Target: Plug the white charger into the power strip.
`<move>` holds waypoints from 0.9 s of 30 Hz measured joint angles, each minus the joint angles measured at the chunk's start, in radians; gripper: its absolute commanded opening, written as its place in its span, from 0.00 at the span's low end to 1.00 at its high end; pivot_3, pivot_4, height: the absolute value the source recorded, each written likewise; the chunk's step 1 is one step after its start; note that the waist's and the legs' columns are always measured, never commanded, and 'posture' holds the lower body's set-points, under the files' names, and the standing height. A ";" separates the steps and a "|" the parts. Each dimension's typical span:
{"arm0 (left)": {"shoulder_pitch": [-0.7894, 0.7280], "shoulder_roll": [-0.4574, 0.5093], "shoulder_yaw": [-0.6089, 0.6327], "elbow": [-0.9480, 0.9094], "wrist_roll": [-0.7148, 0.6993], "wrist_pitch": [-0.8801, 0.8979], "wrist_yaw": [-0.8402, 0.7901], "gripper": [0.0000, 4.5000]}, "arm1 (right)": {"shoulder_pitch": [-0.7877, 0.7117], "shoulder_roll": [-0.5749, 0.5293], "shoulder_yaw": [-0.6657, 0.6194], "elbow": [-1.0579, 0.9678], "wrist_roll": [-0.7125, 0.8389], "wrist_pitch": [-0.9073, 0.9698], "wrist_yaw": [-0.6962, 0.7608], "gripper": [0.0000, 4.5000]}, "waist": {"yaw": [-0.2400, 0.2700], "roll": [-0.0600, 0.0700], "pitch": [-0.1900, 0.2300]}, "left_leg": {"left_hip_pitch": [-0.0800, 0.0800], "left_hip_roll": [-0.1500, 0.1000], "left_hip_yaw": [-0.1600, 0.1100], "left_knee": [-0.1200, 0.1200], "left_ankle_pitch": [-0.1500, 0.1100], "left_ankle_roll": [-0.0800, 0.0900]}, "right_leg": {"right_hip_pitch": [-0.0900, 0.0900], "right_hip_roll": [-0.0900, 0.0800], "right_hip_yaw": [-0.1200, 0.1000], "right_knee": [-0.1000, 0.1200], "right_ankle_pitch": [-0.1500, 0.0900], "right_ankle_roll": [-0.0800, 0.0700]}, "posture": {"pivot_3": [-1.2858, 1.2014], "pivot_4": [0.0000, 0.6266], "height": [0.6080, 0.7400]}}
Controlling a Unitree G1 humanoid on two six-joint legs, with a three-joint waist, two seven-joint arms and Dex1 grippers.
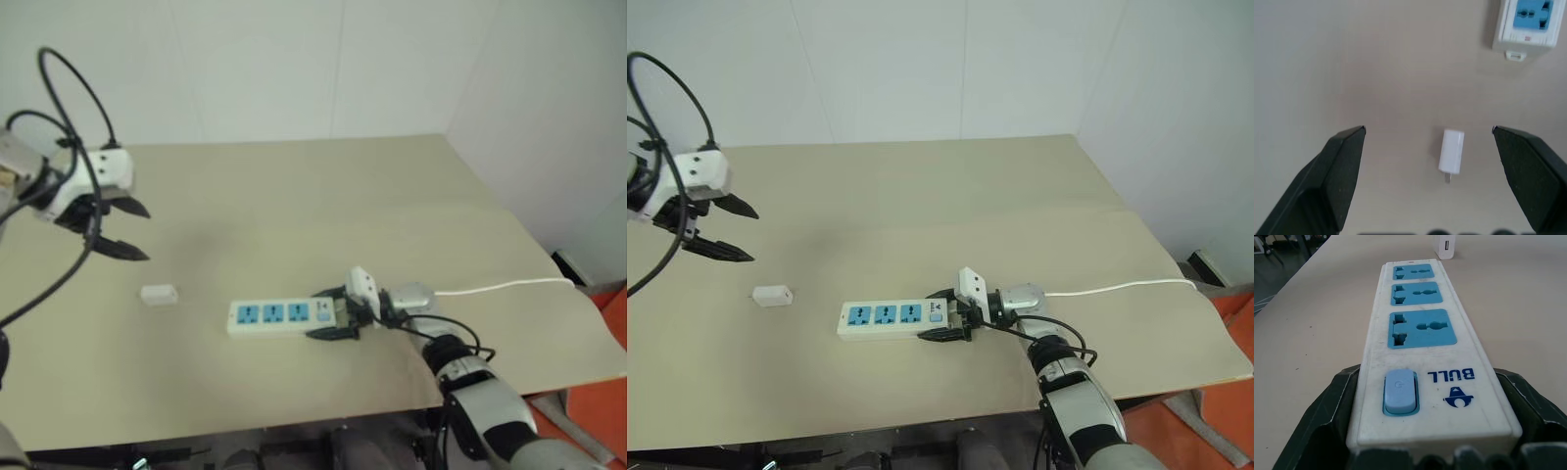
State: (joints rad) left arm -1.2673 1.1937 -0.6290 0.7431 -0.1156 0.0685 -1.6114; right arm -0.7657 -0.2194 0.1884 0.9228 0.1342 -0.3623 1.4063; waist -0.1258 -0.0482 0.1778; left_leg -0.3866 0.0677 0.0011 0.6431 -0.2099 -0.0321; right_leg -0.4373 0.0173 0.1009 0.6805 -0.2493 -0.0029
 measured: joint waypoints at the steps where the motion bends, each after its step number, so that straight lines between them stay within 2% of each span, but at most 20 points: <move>1: -0.018 -0.013 -0.037 0.024 0.003 -0.009 0.000 1.00 | -0.003 0.001 -0.001 0.005 -0.001 -0.003 0.002 0.77 | 0.000 0.000 0.000 | 0.000 0.000 0.000 0.000 0.000 0.000 | 0.000 0.000 0.000 0.000 0.000 0.000 | 0.52 0.24 1.00; 6: -0.078 -0.085 -0.202 0.095 0.035 -0.018 0.000 1.00 | -0.013 0.003 -0.003 0.020 -0.003 -0.007 0.005 0.77 | 0.000 0.000 0.000 | -0.001 0.000 0.000 0.000 0.000 0.000 | 0.000 0.000 0.000 0.000 0.000 0.000 | 0.52 0.24 1.00; 11: -0.095 -0.120 -0.313 0.127 0.114 -0.021 0.000 1.00 | -0.015 0.006 -0.003 0.024 -0.005 -0.009 0.003 0.77 | -0.001 0.000 0.000 | -0.001 0.000 -0.001 0.000 0.000 0.000 | 0.000 0.001 0.000 0.000 0.000 0.000 | 0.52 0.24 1.00; 21: -0.077 -0.219 -0.327 0.208 0.233 -0.023 0.000 1.00 | -0.015 0.013 -0.007 0.025 -0.006 -0.008 -0.003 0.77 | 0.000 0.000 0.000 | -0.001 0.000 -0.001 0.001 0.000 0.000 | 0.000 0.001 0.000 0.001 0.000 0.000 | 0.52 0.24 1.00; 27: -0.028 -0.245 -0.305 0.231 0.286 -0.028 0.000 1.00 | -0.015 0.016 -0.007 0.025 -0.006 -0.008 -0.013 0.77 | -0.001 0.000 0.000 | -0.001 0.000 -0.001 0.001 0.000 0.000 | 0.000 0.001 0.000 0.001 0.000 0.000 | 0.52 0.24 1.00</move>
State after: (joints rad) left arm -1.2951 0.9490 -0.9344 0.9738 0.1702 0.0409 -1.6115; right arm -0.7805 -0.2038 0.1809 0.9478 0.1278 -0.3705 1.3933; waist -0.1269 -0.0483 0.1778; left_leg -0.3877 0.0675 -0.0001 0.6443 -0.2101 -0.0317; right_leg -0.4377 0.0178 0.1012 0.6813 -0.2493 -0.0029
